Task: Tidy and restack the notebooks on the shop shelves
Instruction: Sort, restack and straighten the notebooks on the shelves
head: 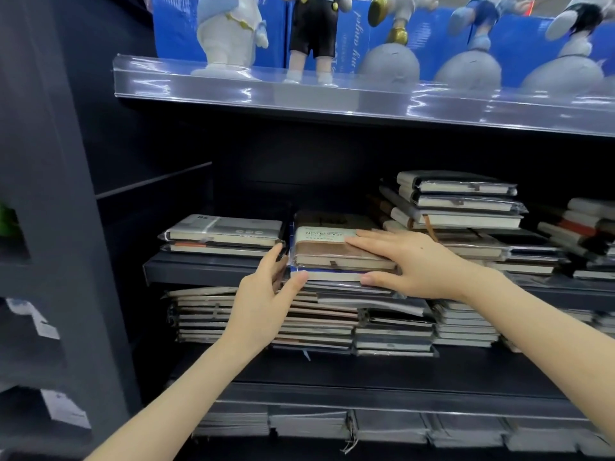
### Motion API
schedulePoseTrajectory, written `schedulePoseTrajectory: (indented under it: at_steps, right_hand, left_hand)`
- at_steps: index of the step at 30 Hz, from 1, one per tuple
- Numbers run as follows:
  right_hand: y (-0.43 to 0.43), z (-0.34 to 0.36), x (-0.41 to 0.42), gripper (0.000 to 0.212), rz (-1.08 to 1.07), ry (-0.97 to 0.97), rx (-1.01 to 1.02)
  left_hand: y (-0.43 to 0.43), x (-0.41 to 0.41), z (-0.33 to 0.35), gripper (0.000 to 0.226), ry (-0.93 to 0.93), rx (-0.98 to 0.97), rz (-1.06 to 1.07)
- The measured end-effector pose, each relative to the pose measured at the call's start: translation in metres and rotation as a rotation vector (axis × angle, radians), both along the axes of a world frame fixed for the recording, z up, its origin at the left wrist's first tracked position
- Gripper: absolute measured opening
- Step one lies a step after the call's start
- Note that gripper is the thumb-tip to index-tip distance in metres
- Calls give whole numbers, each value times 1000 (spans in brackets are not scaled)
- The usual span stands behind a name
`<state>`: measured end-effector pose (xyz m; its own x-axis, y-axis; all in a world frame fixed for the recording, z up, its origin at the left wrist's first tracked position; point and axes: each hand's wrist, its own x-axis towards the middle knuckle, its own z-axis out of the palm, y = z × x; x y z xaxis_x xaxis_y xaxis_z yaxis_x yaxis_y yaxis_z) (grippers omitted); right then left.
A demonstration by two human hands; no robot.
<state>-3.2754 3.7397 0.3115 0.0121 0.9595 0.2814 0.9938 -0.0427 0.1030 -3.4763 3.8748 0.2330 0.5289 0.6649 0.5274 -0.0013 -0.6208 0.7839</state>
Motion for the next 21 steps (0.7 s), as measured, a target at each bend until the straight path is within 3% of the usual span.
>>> schedulePoseTrajectory:
  at_steps: [6, 13, 21]
  right_hand:
    - [8, -3, -16, 71, 23, -149, 98]
    - [7, -3, -21, 63, 87, -247, 109]
    - [4, -1, -10, 77, 58, -161, 51]
  left_hand:
    - [-3, 6, -9, 52, 16, 106, 76]
    - [-4, 0, -6, 53, 13, 61, -36]
    - [-5, 10, -10, 46, -56, 62, 66]
